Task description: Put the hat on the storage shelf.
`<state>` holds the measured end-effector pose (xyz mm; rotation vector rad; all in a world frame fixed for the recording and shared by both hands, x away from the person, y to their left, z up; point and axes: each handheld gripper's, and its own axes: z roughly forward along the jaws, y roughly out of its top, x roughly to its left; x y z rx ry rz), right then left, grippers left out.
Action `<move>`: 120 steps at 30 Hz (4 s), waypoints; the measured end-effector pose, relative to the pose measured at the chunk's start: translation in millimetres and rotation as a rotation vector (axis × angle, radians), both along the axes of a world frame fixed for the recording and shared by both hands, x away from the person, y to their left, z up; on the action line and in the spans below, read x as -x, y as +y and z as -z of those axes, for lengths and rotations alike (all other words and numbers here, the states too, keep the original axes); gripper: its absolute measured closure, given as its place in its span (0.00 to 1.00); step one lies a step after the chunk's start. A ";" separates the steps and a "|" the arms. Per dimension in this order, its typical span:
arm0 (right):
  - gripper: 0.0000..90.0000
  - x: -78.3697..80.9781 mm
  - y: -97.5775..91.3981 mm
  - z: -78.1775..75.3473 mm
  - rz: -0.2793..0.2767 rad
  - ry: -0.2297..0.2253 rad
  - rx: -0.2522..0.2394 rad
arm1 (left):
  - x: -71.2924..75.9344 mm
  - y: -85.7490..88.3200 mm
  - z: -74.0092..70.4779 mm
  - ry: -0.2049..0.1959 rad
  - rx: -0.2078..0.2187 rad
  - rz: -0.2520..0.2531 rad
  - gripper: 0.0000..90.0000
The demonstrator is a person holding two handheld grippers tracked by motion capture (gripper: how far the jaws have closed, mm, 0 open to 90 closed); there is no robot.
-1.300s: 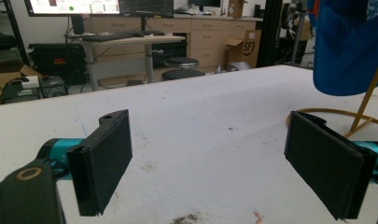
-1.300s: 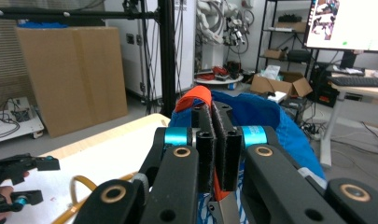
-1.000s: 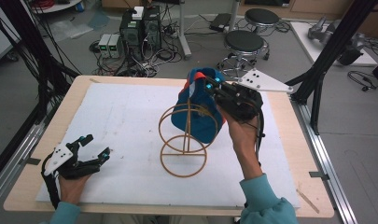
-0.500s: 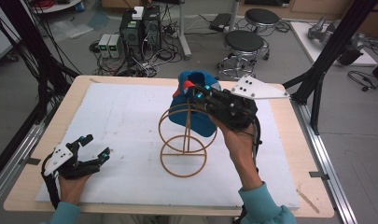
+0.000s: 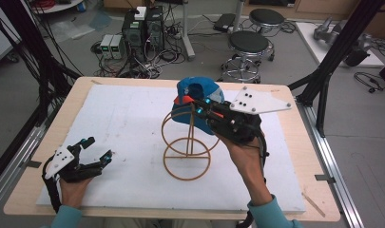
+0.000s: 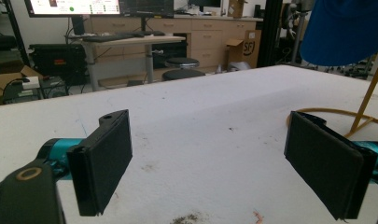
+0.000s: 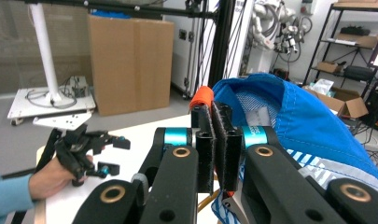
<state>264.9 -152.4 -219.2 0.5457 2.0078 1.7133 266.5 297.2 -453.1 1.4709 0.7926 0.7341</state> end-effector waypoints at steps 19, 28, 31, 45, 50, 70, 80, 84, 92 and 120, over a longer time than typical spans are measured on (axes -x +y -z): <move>0.98 14.1 9.0 27.3 -0.138 0.098 0.046 | 0.3 0.0 -0.1 0.002 -0.003 -0.001 0.17; 0.97 23.8 9.5 45.9 -0.160 0.136 0.075 | 0.3 -0.3 -0.1 0.001 -0.002 -0.002 0.17; 0.97 25.1 9.1 52.9 -0.165 0.145 0.071 | 0.4 -0.5 -0.1 0.001 -0.002 -0.002 0.17; 0.97 30.8 11.6 80.3 -0.180 0.174 0.084 | 0.3 -0.6 -0.1 0.000 -0.006 -0.002 0.17; 0.97 35.1 12.7 90.1 -0.176 0.183 0.127 | 0.3 -0.6 -0.1 0.000 -0.008 -0.002 0.17; 0.98 36.1 24.0 106.8 -0.181 0.184 0.169 | 0.1 -0.7 -0.1 0.001 -0.008 -0.002 0.17; 0.98 33.4 28.6 125.3 -0.167 0.201 0.192 | 0.0 -0.8 -0.1 0.001 -0.005 -0.002 0.17; 0.98 31.9 28.6 130.4 -0.169 0.193 0.174 | 0.0 -0.7 -0.1 0.002 -0.004 -0.002 0.17; 0.98 30.9 28.7 134.0 -0.162 0.183 0.179 | 0.1 -0.8 -0.1 0.000 -0.006 -0.002 0.17; 0.34 49.8 34.5 129.6 -0.221 0.136 0.176 | -0.8 -0.1 -0.3 0.010 -0.002 -0.004 0.17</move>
